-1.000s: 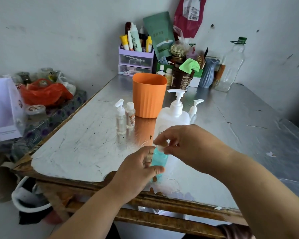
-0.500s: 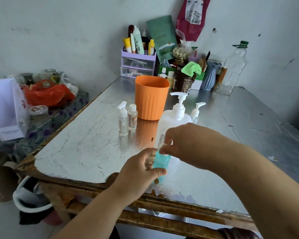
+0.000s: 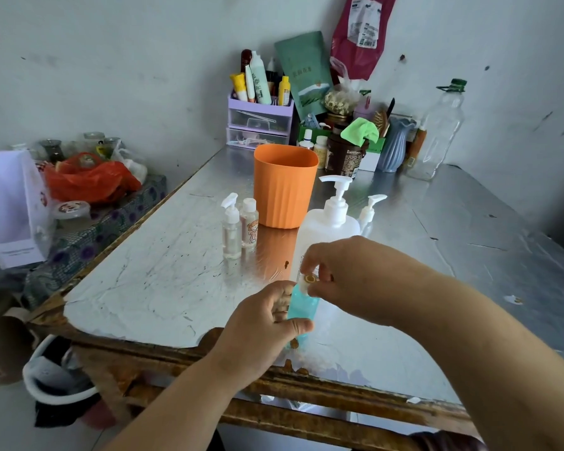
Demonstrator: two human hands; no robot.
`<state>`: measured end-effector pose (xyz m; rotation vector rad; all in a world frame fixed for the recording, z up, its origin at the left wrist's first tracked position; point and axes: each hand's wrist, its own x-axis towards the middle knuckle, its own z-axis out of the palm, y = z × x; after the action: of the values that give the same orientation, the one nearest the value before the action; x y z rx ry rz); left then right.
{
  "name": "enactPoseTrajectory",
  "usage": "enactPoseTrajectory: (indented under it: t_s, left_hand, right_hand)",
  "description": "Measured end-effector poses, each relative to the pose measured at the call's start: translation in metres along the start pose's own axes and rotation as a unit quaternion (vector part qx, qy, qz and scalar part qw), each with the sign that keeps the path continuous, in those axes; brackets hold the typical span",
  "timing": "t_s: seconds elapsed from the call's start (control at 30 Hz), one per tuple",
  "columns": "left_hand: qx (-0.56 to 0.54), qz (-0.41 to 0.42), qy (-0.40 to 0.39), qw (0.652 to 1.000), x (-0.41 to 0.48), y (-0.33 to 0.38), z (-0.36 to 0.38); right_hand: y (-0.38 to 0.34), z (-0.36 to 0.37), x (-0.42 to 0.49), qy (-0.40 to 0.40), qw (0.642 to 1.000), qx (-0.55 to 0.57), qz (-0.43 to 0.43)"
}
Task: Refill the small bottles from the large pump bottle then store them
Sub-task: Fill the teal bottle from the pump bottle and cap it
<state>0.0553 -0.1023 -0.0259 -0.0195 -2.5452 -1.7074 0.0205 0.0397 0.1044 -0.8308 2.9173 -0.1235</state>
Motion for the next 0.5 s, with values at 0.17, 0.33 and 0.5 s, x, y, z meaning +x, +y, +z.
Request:
enactPoseTrajectory:
  t_s: [0.17,0.33,0.5]
  left_hand:
    - [0.01,-0.001,0.005,1.0,-0.0007,0.0018,-0.0006]
    - [0.01,-0.002,0.005,1.0,-0.0011,0.0024,-0.0003]
    - [0.014,-0.002,0.007,1.0,-0.0008,0.0033,-0.001]
  right_hand:
    - [0.0003,0.0015,0.0019,0.012,0.999,-0.012,0.029]
    - [-0.0006,0.0043,0.0018,0.005,1.0,-0.019,0.017]
    - [0.0015,0.0084,0.0002,0.015,0.999,0.038,0.011]
